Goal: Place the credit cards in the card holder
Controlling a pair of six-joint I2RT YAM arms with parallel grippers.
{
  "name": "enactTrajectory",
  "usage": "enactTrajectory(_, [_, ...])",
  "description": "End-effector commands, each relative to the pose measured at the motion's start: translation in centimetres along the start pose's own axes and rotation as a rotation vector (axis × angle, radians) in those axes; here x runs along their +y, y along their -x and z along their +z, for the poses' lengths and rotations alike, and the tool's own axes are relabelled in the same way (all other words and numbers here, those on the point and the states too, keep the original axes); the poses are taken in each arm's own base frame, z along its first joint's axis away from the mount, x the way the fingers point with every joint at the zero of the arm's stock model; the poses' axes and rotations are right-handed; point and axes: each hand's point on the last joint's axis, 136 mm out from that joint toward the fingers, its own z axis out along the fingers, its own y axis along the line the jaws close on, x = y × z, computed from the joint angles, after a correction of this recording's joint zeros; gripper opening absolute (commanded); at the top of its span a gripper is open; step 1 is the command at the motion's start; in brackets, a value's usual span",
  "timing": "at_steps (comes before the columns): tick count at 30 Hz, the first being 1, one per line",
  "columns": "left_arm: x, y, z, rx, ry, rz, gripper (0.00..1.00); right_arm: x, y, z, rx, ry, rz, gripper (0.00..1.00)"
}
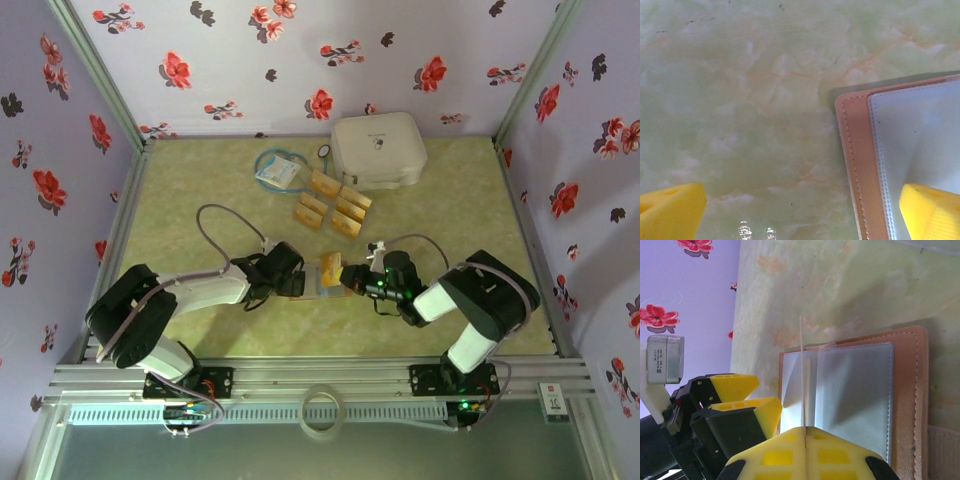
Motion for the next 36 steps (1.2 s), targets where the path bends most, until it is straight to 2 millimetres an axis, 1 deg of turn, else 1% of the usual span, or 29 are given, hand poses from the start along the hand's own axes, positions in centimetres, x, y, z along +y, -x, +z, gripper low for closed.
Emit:
enactTrajectory(1, [0.8,-0.8,0.6,0.006,0.041,0.002,1.0,1.9,0.4,0.5,-0.007,0.099,-0.008,0.0])
enactTrajectory(8, [1.4,-1.2,0.6,0.013,0.066,-0.003,1.0,1.7,0.1,1.0,-0.001,0.137,0.02,0.0])
enactTrajectory(14, [1.5,-1.4,0.6,0.012,0.069,-0.011,1.0,1.6,0.0,1.1,0.005,0.136,0.018,0.0])
enactTrajectory(27, [1.2,-1.2,0.7,0.008,0.063,-0.01,1.0,1.0,-0.8,1.8,0.034,0.099,0.003,0.0])
enactTrajectory(36, [0.7,-0.6,0.0,-0.01,0.046,-0.014,1.0,0.0,-1.0,1.7,0.029,0.058,0.0,0.0])
